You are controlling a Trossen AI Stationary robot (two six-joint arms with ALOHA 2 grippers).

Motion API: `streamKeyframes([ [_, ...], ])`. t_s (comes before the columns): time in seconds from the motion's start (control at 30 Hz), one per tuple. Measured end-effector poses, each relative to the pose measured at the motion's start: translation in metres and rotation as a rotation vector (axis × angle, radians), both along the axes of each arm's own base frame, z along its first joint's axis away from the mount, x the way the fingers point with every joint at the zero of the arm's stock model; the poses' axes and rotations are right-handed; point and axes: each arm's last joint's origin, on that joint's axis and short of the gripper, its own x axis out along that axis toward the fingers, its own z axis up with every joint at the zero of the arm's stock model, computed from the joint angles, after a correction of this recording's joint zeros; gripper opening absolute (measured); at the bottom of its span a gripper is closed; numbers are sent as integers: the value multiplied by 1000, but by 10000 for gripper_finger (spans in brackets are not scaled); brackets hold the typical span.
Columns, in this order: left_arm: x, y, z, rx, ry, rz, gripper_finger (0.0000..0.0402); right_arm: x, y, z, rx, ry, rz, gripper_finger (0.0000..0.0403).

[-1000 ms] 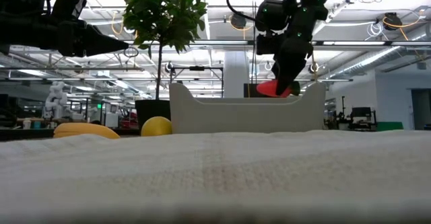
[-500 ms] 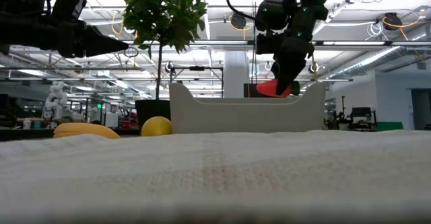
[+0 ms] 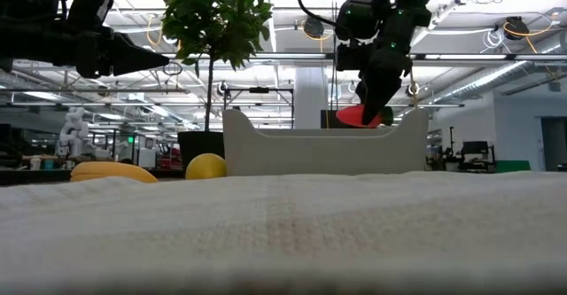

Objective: Pick and placing Produce into tupperware
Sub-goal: Put the carrot into the gray bin

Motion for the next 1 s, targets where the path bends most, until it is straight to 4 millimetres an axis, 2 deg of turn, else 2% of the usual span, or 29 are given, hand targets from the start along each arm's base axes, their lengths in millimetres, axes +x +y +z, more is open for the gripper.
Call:
streamKeyframes([
  [0.5,0,0,0,-7,-2,0,26,6,12,1,-1,-18,27,165],
  [0.8,0,0,0,-10,-3,0,26,13,29,1,8,-32,55,165],
  [1.0,0,0,0,-14,-4,0,26,23,41,17,6,-85,75,165],
])
